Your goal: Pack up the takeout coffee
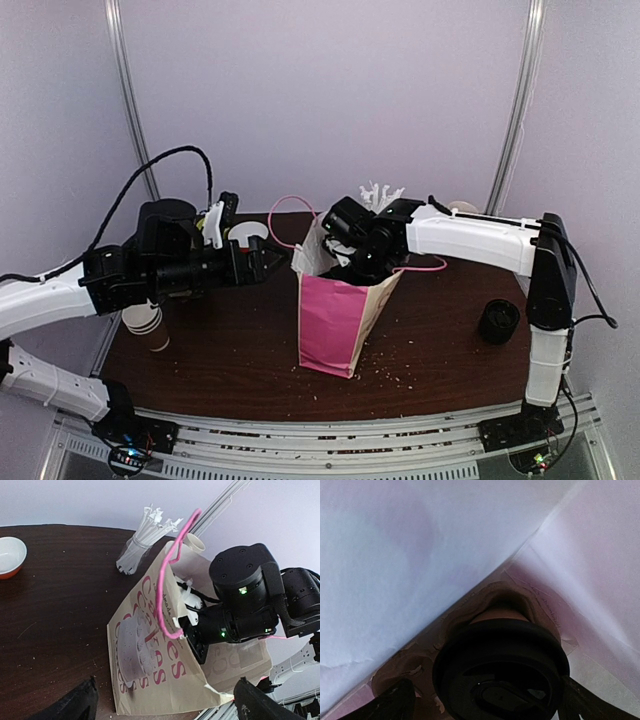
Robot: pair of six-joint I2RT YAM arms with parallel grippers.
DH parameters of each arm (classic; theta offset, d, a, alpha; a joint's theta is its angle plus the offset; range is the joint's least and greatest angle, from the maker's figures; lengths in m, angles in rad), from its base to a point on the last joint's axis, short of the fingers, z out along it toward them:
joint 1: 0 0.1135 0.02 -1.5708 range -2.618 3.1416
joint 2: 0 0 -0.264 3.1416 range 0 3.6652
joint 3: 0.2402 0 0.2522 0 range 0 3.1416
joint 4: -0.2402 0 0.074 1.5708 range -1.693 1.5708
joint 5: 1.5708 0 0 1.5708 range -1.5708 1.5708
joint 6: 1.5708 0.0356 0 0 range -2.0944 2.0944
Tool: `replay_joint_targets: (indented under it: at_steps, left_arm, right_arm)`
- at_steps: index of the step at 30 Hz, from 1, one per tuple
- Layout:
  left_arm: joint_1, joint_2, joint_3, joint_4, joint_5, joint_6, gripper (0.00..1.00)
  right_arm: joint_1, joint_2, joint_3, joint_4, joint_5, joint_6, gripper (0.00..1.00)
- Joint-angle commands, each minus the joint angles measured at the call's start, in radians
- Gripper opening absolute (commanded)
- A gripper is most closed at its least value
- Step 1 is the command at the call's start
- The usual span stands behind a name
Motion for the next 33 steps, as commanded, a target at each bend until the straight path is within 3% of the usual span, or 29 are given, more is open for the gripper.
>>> replay_joint_targets:
  at_steps: [1,5,11,29,33]
  left_arm:
    - [-0.004,0.042,0.053,0.05,0.025,-0.002,0.98]
    - [-0.003,0.115,0.117,0.018,0.036,0.014,0.96]
    - [0.003,0.198,0.176,0.018,0.084,0.041,0.83]
    - [0.004,0.251,0.187,-0.034,0.073,0.08,0.02]
    - [0.004,0.262,0.189,-0.047,0.06,0.087,0.0]
  right_arm:
    - [0.005,0.006,-0.021,0.008,0.021,0.007,1.0]
    - [0.008,0.004,-0.027,0.012,0.021,0.007,1.0]
    - [0.012,-0.005,-0.03,0.009,0.025,0.005,1.0]
    - [0.015,-0.047,-0.01,0.021,0.015,0.03,1.0]
    - [0.016,-0.068,-0.005,0.029,0.011,0.038,1.0]
